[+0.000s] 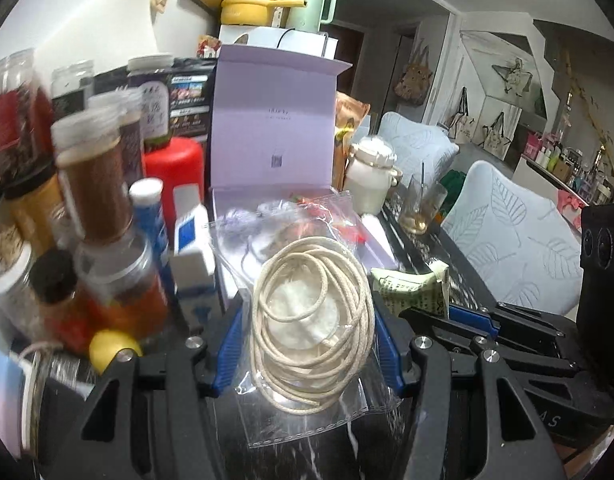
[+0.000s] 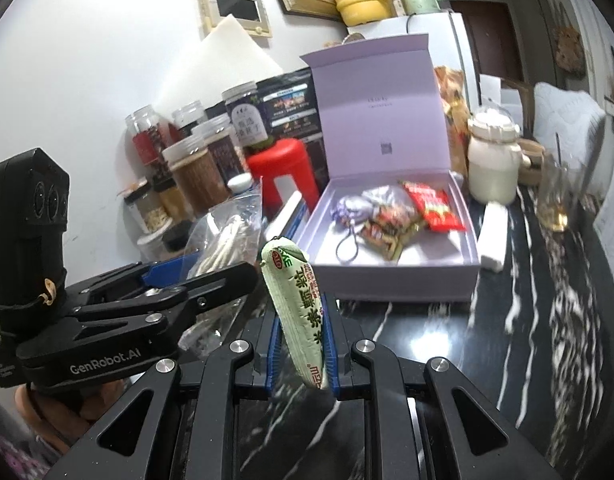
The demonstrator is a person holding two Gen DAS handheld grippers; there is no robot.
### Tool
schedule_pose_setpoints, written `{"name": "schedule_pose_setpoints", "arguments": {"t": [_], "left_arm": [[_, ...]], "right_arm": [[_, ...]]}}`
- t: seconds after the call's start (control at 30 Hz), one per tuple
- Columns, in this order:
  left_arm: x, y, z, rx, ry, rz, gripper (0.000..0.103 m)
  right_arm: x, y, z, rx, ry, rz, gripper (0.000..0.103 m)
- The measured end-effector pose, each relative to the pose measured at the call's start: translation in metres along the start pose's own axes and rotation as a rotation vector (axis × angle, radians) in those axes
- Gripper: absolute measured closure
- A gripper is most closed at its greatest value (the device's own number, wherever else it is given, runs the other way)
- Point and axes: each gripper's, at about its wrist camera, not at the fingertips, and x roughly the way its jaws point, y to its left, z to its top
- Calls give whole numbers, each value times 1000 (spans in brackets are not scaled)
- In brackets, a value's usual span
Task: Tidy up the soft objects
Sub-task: 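Carry the cord bag and green snack stick with both grippers to the box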
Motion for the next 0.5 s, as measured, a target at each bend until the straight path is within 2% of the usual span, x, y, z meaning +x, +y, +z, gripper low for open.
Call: {"name": "schedule_pose_setpoints", "arguments": {"t": [0.5], "left_arm": [[36,-2,77,30,-115,-28,47]], "right_arm": [[15,-40,76,-52,-89,-44,84]]}}
